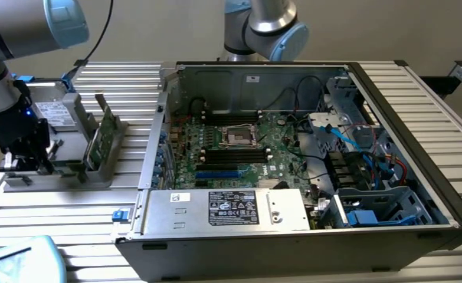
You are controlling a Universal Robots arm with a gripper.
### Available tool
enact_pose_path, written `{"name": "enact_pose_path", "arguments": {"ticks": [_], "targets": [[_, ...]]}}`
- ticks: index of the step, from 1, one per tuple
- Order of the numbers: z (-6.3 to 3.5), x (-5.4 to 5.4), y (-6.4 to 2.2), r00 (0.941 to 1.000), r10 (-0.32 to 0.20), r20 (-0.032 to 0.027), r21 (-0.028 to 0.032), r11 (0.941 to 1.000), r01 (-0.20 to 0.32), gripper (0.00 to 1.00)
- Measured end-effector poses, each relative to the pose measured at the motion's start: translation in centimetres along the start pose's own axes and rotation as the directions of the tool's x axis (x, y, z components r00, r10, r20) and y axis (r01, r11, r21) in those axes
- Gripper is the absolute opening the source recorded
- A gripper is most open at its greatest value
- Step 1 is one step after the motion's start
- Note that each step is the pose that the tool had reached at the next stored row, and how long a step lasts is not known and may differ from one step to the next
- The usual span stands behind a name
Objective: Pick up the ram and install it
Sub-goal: 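Pick up the ram and move it above insertion slot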
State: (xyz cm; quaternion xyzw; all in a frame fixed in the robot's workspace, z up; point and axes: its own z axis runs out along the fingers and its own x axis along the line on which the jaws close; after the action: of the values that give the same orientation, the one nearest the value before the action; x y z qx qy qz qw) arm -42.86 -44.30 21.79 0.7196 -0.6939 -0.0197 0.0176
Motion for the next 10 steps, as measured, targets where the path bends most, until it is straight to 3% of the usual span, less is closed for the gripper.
{"name": "enact_pose_path", "arguments": {"ticks": [7, 10], "targets": [[-2.65, 0.0, 0.05, 1.0, 0.0, 0.0, 0.0, 1.0, 0.0, 0.14], [-3.98, 0.0, -0.54, 1.0, 0.0, 0.0004, -0.0001, 1.0, 0.0, 0.14]]}}
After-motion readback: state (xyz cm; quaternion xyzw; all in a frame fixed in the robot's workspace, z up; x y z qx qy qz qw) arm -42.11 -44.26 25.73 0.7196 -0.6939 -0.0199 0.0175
